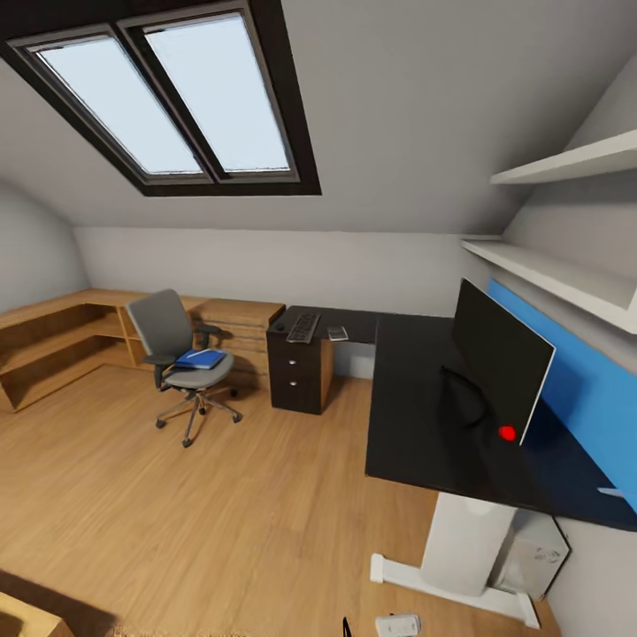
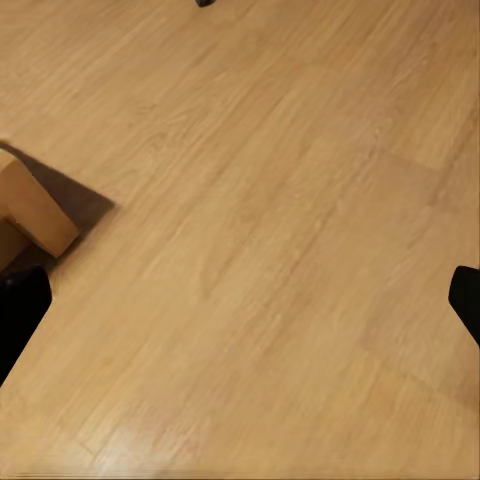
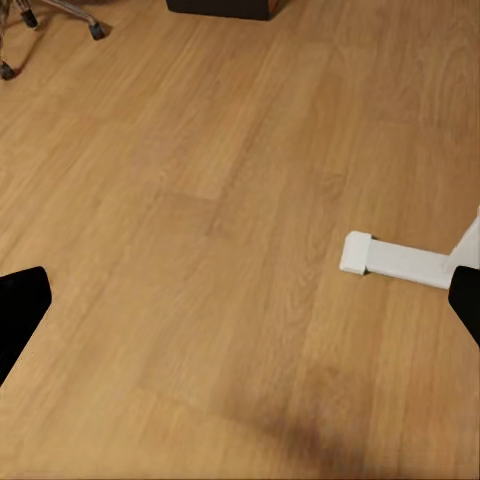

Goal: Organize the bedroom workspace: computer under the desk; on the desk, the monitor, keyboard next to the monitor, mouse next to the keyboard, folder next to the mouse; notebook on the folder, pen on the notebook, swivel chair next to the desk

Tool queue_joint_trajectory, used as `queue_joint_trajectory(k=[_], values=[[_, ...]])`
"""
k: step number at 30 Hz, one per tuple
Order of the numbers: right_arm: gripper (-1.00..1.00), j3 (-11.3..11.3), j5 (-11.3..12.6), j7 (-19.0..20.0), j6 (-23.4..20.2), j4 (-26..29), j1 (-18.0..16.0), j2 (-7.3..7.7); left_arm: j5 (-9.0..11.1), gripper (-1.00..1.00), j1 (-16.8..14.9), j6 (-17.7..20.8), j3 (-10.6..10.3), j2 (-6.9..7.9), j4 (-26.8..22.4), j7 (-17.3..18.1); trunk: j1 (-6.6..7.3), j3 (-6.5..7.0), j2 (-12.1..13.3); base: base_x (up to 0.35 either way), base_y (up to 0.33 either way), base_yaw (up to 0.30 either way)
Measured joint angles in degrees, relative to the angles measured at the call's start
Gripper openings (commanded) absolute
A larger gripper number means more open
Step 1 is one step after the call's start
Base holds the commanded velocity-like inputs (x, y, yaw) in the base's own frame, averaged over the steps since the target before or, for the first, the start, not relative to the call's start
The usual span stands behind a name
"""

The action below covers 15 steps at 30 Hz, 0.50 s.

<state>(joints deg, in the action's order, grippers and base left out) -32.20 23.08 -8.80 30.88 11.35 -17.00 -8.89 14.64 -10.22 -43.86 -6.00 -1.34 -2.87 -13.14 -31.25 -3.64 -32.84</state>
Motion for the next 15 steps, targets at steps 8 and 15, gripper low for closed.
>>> queue_joint_trajectory(k=[8,15], values=[[1.0,0.1,0.0,0.0,0.0,0.0,0.0,0.0,0.0,1.0,0.0,0.0,0.0,0.03,0.0,0.1,0.02,-0.28,0.0,0.188,0.143,0.272],[1.0,0.1,0.0,0.0,0.0,0.0,0.0,0.04,0.0,1.0,0.0,0.0,0.0,0.03,0.0,0.0,0.02,-0.6,0.0,0.259,0.195,0.228]])
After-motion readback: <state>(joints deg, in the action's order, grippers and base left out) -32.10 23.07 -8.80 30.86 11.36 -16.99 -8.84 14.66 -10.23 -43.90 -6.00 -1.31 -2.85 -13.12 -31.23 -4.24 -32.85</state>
